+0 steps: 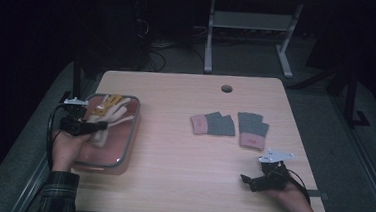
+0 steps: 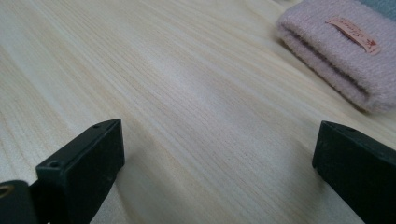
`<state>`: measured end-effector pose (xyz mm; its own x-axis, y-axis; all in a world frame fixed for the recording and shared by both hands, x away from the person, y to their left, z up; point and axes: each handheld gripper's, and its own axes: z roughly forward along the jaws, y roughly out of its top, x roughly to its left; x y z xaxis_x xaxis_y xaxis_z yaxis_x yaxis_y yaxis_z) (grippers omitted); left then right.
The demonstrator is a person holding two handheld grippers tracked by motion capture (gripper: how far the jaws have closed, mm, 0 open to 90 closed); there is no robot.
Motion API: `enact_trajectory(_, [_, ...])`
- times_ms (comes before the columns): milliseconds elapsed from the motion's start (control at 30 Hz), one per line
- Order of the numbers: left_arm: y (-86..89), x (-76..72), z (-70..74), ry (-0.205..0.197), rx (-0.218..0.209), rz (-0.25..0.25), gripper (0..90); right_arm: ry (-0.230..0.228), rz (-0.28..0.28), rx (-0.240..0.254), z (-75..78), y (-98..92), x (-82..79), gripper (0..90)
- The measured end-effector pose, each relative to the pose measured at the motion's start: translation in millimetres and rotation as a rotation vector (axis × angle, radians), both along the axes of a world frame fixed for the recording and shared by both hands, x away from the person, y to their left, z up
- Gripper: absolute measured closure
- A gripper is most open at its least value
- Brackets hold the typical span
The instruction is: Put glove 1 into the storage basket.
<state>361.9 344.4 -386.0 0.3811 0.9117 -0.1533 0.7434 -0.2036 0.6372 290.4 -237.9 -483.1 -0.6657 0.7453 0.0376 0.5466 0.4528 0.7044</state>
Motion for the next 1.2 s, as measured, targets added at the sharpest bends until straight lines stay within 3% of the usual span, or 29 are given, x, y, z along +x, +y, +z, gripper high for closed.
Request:
enact_trajectory(600, [-5.0, 18.2, -30.2, 0.163, 0.074, -0.067, 65.2, -0.003, 0.001, -0.001, 0.0, -0.2, -0.2, 1.8])
enact_trajectory(767, [-5.4, 19.7, -33.7, 0.181, 0.082, -0.086, 59.2, -0.002, 0.001, 0.0, 0.0, -0.2, -0.2, 1.9])
enact_trajectory(867, [-5.0, 18.9, -32.6, 0.17, 0.077, -0.089, 46.3, -0.002, 0.001, 0.0, 0.0, -0.1, -0.2, 1.9])
enact_trajectory(900, [-4.8, 18.4, -31.6, 0.164, 0.075, -0.085, 46.3, -0.003, 0.001, 0.0, 0.0, -0.2, -0.2, 1.9])
enact_trajectory(933, [-4.3, 17.9, -30.3, 0.16, 0.076, -0.083, 37.9, -0.002, 0.0, 0.0, 0.0, -0.2, -0.4, 1.9])
enact_trajectory(1100, [-1.0, 14.8, -23.1, 0.125, 0.076, -0.074, 17.0, -0.002, 0.0, 0.0, 0.0, -0.3, -0.5, 1.9])
enact_trajectory(1200, [1.0, 11.9, -16.5, 0.092, 0.069, -0.074, 13.6, -0.002, 0.0, -0.001, 0.0, -0.3, -0.5, 1.9])
